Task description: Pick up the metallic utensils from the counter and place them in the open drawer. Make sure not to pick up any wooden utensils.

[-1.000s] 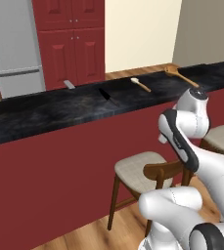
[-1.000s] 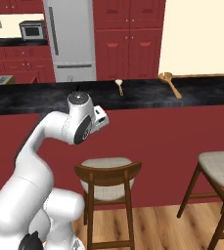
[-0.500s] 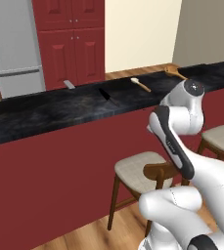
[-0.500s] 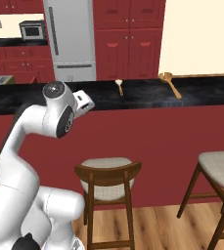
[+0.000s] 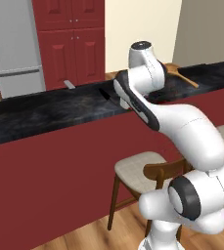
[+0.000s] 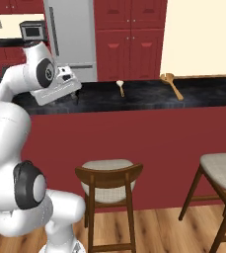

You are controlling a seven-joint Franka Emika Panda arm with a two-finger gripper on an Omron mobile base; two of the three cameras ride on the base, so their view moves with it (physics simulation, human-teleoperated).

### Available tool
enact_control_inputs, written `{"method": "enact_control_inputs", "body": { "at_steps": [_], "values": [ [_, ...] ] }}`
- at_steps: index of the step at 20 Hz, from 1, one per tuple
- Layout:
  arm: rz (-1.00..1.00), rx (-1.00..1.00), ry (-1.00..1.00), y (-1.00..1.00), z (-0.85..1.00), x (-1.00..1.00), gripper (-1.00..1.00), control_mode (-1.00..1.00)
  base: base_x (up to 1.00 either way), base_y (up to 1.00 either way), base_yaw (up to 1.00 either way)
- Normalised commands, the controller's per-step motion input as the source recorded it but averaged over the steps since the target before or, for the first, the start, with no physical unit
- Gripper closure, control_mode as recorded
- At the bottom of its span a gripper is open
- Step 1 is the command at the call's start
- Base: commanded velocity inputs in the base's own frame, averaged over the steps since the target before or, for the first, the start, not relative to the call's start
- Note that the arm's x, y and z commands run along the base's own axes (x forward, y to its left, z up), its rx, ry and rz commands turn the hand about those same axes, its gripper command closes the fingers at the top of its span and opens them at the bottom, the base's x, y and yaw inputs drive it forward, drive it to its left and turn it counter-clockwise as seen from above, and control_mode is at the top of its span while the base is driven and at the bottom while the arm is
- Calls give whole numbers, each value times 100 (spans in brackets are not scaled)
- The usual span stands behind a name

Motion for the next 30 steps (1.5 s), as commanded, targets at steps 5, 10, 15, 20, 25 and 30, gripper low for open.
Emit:
{"method": "enact_control_inputs", "body": {
  "at_steps": [5, 10, 15, 20, 25, 30],
  "values": [
    [-6, 22, 20, -4, -5, 92, -100, -100, 0, 0, 0],
    [0, 27, 0, -12, -53, 62, -100, -100, 0, 0, 0],
    [-1, 5, -1, 0, -6, 26, -100, -100, 0, 0, 0],
    [-3, 1, -8, 6, 0, -6, -100, -100, 0, 0, 0],
    [-9, 1, -18, 3, -7, 15, -100, -100, 0, 0, 0],
    [-13, 4, -22, 8, -29, 4, -100, -100, 0, 0, 0]
  ]
}}
